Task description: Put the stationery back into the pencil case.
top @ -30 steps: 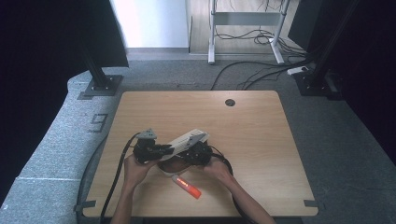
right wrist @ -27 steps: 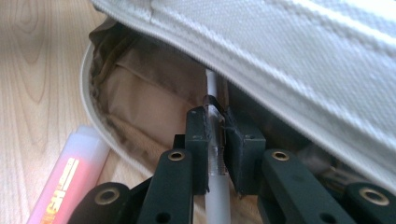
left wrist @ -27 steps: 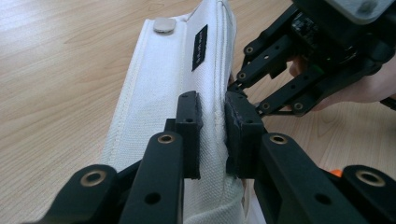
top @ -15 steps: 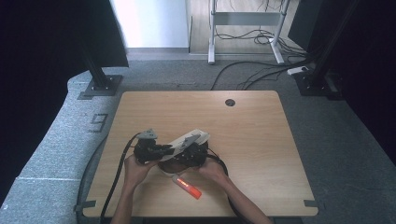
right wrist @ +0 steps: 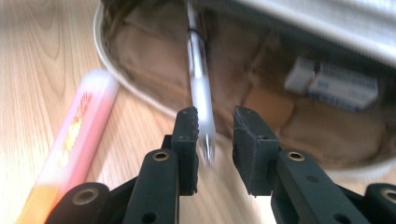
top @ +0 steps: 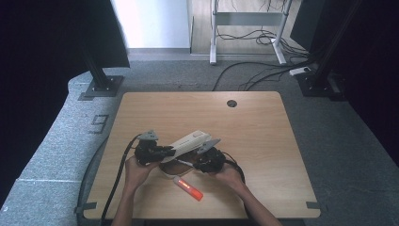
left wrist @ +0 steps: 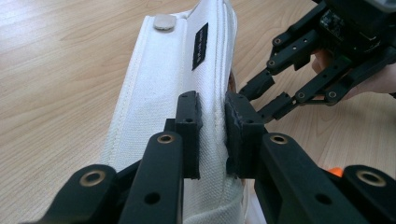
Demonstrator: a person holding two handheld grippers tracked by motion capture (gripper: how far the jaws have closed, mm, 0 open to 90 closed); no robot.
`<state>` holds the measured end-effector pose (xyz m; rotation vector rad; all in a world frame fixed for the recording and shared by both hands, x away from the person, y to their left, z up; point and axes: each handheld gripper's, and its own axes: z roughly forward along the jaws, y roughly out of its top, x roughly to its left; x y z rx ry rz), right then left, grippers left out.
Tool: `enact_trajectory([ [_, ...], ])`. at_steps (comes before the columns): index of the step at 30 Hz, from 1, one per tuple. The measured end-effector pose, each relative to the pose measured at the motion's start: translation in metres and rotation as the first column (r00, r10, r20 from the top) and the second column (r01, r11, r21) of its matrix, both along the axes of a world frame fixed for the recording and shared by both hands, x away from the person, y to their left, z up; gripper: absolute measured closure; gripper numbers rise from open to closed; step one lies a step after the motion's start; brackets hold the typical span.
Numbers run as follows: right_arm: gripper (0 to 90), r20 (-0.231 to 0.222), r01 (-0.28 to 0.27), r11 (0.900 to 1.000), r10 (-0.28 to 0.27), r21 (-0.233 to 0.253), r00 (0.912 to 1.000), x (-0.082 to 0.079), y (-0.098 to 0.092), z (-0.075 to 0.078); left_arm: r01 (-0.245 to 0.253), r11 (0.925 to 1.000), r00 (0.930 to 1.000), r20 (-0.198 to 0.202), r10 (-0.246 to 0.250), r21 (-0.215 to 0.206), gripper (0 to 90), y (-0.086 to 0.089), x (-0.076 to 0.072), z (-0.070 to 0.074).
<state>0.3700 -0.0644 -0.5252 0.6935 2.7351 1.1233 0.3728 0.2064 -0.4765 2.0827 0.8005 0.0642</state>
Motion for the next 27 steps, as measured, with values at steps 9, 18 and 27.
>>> enact_trajectory([
  [9, 76.8, -0.02, -0.002, 1.0, 0.002, -0.01, 0.9998, -0.005, -0.009, -0.012, 0.0, 1.0, 1.0, -0.006, 0.0, -0.004, 76.1, 0.001, 0.001, -0.001],
  [18, 79.6, 0.036, -0.013, 1.0, 0.013, -0.021, 0.9993, -0.004, -0.006, -0.003, 0.001, 1.0, 1.0, -0.005, -0.001, -0.004, 76.0, 0.001, 0.0, 0.0],
  [27, 78.4, 0.066, 0.02, 1.0, -0.019, -0.02, 0.9977, 0.015, -0.009, 0.004, -0.001, 1.0, 1.0, -0.004, 0.001, -0.006, 76.0, 0.001, 0.0, -0.001],
])
